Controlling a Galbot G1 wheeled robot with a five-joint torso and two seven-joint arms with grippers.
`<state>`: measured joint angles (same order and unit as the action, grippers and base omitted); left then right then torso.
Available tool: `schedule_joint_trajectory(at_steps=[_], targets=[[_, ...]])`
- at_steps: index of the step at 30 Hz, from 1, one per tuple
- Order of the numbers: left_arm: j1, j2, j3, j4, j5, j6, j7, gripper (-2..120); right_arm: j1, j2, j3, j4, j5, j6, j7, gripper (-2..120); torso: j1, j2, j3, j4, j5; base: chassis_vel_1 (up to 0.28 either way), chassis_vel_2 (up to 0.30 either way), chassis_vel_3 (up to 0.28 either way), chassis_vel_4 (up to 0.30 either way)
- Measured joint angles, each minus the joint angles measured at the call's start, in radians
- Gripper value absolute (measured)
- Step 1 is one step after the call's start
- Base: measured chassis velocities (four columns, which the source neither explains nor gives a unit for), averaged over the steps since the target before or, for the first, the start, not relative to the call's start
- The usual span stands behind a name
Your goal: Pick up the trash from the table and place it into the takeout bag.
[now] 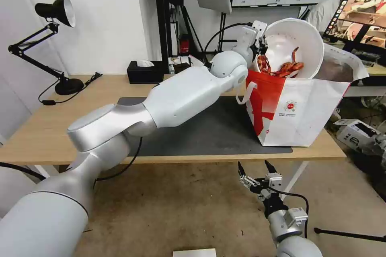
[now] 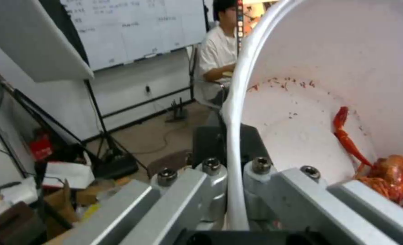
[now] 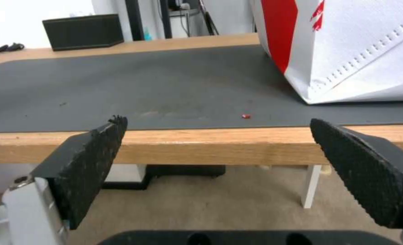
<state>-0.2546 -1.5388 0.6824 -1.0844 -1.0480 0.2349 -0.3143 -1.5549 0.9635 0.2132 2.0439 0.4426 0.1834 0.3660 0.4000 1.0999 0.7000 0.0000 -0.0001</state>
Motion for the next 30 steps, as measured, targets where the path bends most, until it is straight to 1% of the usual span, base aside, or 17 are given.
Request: schedule_joint_trajectory(at_steps=[2,8,30], targets=[[0.001,0.002,0.0,-0.004,-0.016,0.009,0.004,0,0.0,0.0,0.0,0.0,0.0,0.0,0.0,100,0.0,0.0,0.0,0.0001,0.0,0.0,0.0,0.0,0.0],[0.002,0.007,0.0,-0.005,-0.05,0.045,0.046,0,0.0,0.0,0.0,0.0,0.0,0.0,0.0,100,0.0,0.0,0.0,0.0,0.0,0.0,0.0,0.0,0.0],[0.006,0.006,0.044,-0.003,-0.068,0.072,0.071,0,0.0,0.0,0.0,0.0,0.0,0.0,0.0,100,0.0,0.0,0.0,0.0,0.0,0.0,0.0,0.0,0.0]])
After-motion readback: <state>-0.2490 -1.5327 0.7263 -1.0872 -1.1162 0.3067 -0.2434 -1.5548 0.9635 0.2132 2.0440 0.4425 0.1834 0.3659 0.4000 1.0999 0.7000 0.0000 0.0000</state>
